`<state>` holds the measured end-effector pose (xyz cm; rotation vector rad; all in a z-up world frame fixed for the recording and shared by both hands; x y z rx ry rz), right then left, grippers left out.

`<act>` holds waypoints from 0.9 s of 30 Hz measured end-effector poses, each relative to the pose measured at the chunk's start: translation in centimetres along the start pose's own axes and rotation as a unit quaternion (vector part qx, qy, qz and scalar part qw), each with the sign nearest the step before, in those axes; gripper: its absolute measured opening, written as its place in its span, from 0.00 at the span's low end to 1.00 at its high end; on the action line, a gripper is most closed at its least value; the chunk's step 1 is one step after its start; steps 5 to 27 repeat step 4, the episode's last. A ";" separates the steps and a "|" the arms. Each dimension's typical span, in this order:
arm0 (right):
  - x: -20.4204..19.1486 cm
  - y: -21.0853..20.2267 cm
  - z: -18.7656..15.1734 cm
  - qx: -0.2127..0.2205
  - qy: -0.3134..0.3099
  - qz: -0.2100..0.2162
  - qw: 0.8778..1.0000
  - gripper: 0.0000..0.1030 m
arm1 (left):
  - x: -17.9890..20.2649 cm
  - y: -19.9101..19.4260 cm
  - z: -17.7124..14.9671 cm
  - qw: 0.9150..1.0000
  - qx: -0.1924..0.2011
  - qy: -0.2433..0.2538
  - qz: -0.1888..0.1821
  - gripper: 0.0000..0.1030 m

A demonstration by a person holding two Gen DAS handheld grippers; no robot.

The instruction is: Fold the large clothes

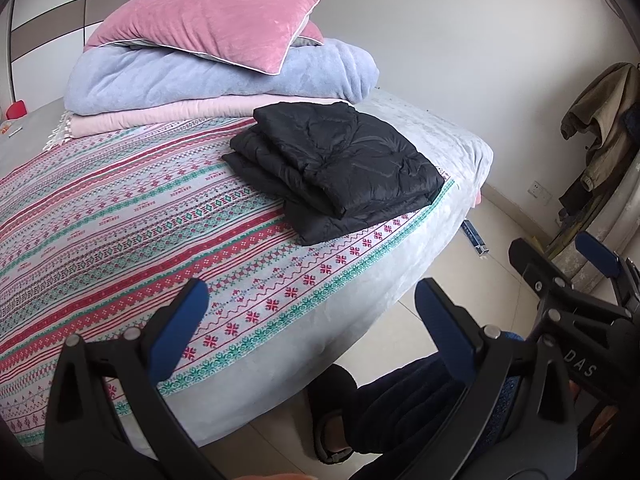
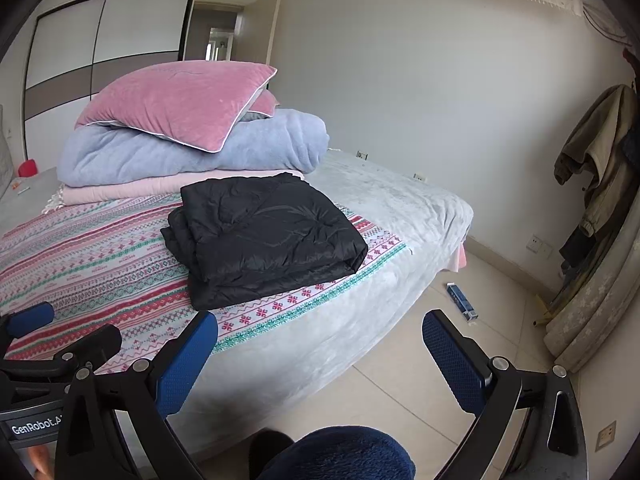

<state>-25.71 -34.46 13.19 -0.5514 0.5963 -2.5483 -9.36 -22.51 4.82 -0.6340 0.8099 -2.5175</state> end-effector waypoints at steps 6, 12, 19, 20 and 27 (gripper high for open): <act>0.0 0.0 0.0 0.000 0.001 -0.001 1.000 1.00 | 0.1 0.0 0.0 1.000 0.001 -0.001 0.000 0.99; 0.0 0.0 0.0 0.000 0.001 -0.001 1.000 1.00 | 0.1 0.0 0.0 1.000 0.001 -0.001 0.000 0.99; 0.0 0.0 0.0 0.000 0.001 -0.001 1.000 1.00 | 0.1 0.0 0.0 1.000 0.001 -0.001 0.000 0.99; 0.0 0.0 0.0 0.000 0.001 -0.001 1.000 1.00 | 0.1 0.0 0.0 1.000 0.001 -0.001 0.000 0.99; 0.0 0.0 0.0 0.000 0.001 -0.001 1.000 1.00 | 0.1 0.0 0.0 1.000 0.001 -0.001 0.000 0.99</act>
Point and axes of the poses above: each gripper's, at about its wrist camera, not at the fingertips, and y roughly the way its jaws point, x to its right, z to its top, the point moved 1 cm from there along y, roughly the way its jaws point, and after that the axes turned 10 degrees about -z, right-handed, at the moved point
